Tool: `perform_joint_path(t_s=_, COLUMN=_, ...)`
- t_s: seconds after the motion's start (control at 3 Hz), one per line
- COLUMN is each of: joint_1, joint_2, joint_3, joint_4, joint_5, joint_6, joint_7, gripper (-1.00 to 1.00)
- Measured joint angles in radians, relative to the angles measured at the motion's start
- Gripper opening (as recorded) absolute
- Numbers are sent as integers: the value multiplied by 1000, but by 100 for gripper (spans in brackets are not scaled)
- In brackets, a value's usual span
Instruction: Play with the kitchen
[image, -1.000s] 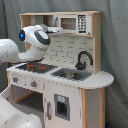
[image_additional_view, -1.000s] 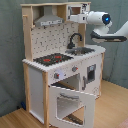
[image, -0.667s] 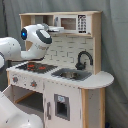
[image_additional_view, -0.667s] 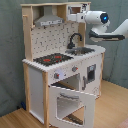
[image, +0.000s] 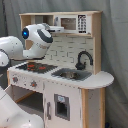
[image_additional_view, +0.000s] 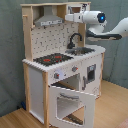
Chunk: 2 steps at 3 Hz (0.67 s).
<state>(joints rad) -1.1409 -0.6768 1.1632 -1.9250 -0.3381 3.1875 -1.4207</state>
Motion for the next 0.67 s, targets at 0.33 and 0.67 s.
perform_joint_path(t_s=0.33, joint_1=0, joint_2=1, joint_3=0, joint_4=0, joint_5=0, joint_6=0, joint_7=0, gripper=-100)
perform_joint_path(t_s=0.67, joint_1=101, joint_2=6, joint_3=-69, joint_4=-53, joint_5=1, joint_6=17, joint_7=-6, gripper=-100)
